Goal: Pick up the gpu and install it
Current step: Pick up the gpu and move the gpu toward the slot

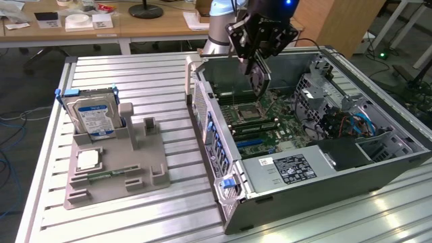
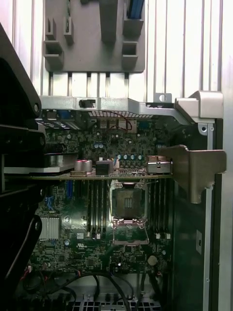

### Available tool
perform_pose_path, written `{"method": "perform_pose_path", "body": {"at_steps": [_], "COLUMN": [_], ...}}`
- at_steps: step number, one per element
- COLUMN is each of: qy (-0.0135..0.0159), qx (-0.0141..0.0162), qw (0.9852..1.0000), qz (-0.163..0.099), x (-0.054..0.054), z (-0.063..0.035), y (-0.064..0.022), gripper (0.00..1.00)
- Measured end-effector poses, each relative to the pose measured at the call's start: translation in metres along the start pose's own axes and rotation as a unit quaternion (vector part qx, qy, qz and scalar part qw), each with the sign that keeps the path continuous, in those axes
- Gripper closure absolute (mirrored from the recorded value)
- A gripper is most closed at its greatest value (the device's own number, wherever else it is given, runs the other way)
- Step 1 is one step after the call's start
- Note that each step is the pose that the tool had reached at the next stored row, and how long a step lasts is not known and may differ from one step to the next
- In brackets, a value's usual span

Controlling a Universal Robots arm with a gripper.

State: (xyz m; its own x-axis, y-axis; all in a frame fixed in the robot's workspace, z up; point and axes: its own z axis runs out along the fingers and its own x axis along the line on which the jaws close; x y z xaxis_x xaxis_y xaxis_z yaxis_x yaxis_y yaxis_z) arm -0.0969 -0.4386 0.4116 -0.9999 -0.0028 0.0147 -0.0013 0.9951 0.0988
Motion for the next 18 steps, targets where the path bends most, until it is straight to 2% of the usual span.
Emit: {"method": "perform_pose_path", "body": {"at_steps": [18], "qy": [0.0000], "qx": [0.0000], "qw": [1.0000], "qz": [0.000], "x": [-0.0099], "z": [0.0001], "y": [0.0000], "gripper": [0.72]}}
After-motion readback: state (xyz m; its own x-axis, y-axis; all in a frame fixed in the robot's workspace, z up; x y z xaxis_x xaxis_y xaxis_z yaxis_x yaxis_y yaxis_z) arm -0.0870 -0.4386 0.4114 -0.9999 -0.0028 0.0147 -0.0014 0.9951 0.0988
